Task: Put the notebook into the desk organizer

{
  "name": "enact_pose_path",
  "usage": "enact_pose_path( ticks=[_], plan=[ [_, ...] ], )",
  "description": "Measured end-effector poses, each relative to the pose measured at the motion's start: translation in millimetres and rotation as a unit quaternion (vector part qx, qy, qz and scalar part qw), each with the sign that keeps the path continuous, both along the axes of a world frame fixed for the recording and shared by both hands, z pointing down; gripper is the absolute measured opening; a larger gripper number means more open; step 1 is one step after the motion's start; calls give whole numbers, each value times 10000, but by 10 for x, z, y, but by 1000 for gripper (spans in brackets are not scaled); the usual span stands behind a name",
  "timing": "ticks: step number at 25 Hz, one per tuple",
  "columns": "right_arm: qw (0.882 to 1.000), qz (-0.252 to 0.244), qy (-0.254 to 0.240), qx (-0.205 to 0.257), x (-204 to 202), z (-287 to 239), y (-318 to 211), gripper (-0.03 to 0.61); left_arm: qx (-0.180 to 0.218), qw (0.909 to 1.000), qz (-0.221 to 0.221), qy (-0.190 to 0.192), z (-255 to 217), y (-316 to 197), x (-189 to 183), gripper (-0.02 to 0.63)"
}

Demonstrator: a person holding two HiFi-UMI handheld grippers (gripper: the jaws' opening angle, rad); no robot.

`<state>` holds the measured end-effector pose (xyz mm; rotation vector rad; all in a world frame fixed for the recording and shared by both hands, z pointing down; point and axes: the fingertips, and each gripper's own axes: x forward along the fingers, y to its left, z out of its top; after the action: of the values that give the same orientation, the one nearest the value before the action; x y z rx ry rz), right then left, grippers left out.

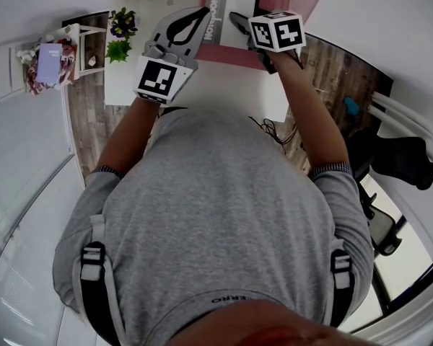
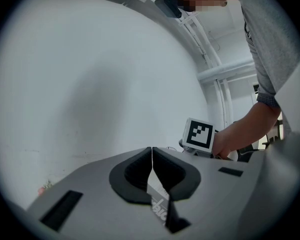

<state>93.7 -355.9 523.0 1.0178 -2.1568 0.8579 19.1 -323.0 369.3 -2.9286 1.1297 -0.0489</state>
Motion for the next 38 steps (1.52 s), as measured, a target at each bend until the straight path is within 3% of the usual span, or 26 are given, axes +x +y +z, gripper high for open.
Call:
enact_pose_path(
  ticks=[7,23,33,38],
  plan=[
    [9991,-64,348,213,0,22,-8,289,13,10000,-17,-9,6,12,-24,23],
    [9897,-295,1173,772,30,29,-15,390,61,10000,-32,-23,0,54,-69,23],
    [9870,-101,1268,981,152,-119,-23,420,102,9999,-17,-19,-37,96,-76,23],
    [9873,2,1037,1202,185,-308,-1,420,128,9999,-2,-40,-59,105,-63,23]
  ],
)
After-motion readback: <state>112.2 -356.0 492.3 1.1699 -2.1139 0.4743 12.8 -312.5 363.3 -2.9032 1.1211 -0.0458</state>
